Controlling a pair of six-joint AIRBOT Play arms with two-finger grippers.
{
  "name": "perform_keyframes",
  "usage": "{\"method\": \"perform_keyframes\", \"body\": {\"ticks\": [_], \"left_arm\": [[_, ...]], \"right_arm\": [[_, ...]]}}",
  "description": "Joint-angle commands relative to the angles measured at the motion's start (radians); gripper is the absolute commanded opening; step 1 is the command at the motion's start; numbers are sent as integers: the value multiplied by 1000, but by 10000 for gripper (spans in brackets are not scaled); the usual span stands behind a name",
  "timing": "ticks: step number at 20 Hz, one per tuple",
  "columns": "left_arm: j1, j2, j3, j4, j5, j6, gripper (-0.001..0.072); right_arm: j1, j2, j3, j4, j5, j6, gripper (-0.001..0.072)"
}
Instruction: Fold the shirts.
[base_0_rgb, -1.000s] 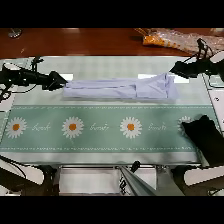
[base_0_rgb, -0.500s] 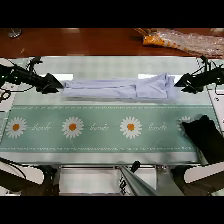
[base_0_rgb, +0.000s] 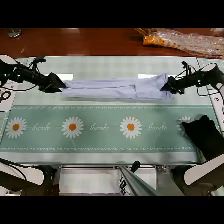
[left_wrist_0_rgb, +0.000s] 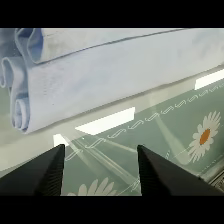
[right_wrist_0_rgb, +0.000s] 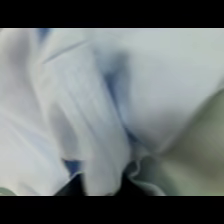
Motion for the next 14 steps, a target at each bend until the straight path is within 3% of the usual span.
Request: {"method": "perform_keyframes", "body": {"ticks": [1, 3, 4, 9, 14], "left_arm": [[-11, 9, 7, -1, -2, -18, 502], [-19, 23, 37, -1, 1, -63, 421], [-27, 36, 58, -5, 9, -69, 308], [-151, 175, 97, -12, 145, -76, 25], [-395, 245, 97, -11, 272, -98, 16]], "right_arm": [[29, 32, 1, 9, -15, -39, 18], [27, 107, 1, -17, -14, -50, 17], [28, 149, 1, -45, -11, -49, 17], [89, 340, 1, -161, 40, 2, 17], [206, 488, 1, -269, 101, 77, 17]]}}
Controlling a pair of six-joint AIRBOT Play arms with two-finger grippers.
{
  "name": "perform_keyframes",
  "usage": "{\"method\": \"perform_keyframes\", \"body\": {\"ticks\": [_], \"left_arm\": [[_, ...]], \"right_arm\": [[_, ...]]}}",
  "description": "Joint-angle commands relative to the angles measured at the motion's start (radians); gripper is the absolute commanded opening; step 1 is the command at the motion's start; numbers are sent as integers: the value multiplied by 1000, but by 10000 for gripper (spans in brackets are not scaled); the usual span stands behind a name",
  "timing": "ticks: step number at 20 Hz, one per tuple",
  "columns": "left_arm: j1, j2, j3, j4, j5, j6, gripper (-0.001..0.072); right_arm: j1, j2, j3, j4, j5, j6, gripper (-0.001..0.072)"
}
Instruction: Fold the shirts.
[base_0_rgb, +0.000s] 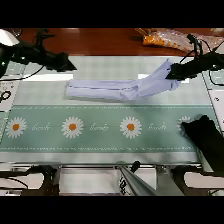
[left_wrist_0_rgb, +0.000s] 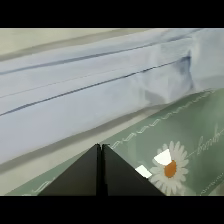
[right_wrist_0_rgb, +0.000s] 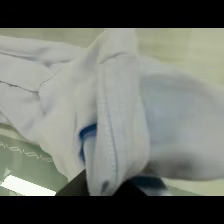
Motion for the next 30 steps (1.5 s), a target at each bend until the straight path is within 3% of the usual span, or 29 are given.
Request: {"method": "perform_keyframes", "body": {"ticks": [1, 8, 10, 17, 19, 30], "left_arm": [[-176, 28, 3, 6, 140, -26, 16], [-469, -93, 3, 5, 354, -156, 16], [-532, -115, 3, 5, 394, -157, 15], [-601, -178, 3, 8, 409, -157, 15], [-618, -201, 3, -1, 408, -192, 16], [-799, -376, 4, -211, 402, -201, 16]], "right_arm": [[78, 114, 1, -97, 36, 68, 17], [165, 303, 1, -200, 110, 174, 17], [178, 332, 1, -230, 138, 192, 17], [178, 443, 1, -236, 223, 224, 17], [178, 464, 1, -254, 225, 236, 17], [177, 470, 1, -291, 273, 231, 17]]}}
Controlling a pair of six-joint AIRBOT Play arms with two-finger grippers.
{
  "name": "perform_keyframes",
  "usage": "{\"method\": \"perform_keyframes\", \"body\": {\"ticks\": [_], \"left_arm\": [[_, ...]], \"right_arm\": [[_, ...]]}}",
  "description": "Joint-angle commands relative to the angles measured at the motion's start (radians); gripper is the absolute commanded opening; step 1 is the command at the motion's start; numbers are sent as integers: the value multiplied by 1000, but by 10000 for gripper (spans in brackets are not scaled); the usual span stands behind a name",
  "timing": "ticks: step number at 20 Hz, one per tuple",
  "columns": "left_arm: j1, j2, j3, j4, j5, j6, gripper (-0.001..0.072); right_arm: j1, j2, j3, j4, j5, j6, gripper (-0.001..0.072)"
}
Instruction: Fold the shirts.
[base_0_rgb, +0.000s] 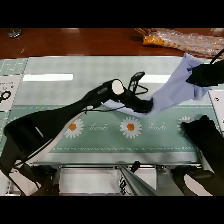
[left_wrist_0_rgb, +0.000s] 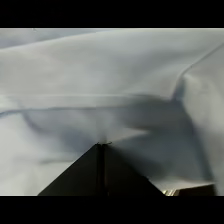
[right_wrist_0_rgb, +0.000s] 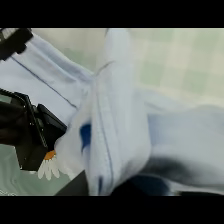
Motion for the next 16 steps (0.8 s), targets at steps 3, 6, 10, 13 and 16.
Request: {"method": "perform_keyframes", "body": {"ticks": [3, 6, 10, 13, 16], "left_arm": [[32, -48, 1, -60, -50, 2, 14], [172, 40, 0, -14, -138, 46, 14], [381, 286, 1, 129, -142, 45, 14], [556, 480, 1, 179, -138, 46, 14], [726, 633, 1, 189, -140, 46, 14]], "right_arm": [[1, 0, 0, -24, -5, -20, 17], [2, -7, -2, -34, -86, -25, 17], [2, -87, -2, 2, -102, -39, 17], [20, -167, -2, 29, -101, -46, 17], [146, -240, -2, -33, -124, -32, 17]]}}
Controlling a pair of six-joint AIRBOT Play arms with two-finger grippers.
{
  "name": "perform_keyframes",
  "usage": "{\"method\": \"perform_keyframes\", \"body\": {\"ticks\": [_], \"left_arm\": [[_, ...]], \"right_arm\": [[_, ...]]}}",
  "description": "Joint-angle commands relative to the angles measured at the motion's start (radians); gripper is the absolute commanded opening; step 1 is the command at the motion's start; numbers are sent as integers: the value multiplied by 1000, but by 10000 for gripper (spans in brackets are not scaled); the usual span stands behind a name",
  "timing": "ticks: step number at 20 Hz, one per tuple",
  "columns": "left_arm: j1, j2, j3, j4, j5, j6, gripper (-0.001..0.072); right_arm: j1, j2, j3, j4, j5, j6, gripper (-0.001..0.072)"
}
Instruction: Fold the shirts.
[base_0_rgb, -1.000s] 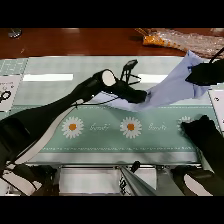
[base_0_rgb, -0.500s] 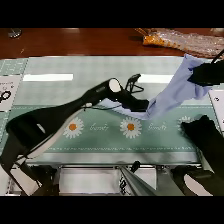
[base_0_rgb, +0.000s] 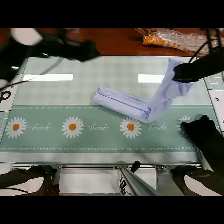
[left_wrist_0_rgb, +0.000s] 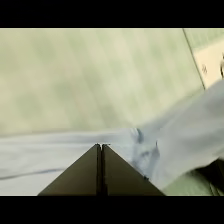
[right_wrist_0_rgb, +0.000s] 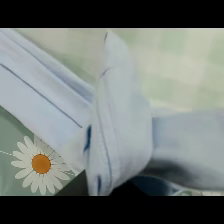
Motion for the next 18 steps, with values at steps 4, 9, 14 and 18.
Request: {"method": "perform_keyframes", "body": {"ticks": [4, 9, 14, 18], "left_arm": [[329, 303, 0, 38, -38, 2, 15], [401, 421, 0, 41, -147, 22, 15], [400, 470, 0, 42, -274, 26, 15], [400, 471, -20, 42, -349, 51, 15]], "right_arm": [[220, -156, 0, -50, -146, 86, 17], [333, -267, 0, -13, -303, 145, 18], [370, -369, 0, 138, -449, 176, 19], [370, -405, 0, 333, -552, 148, 269]]}}
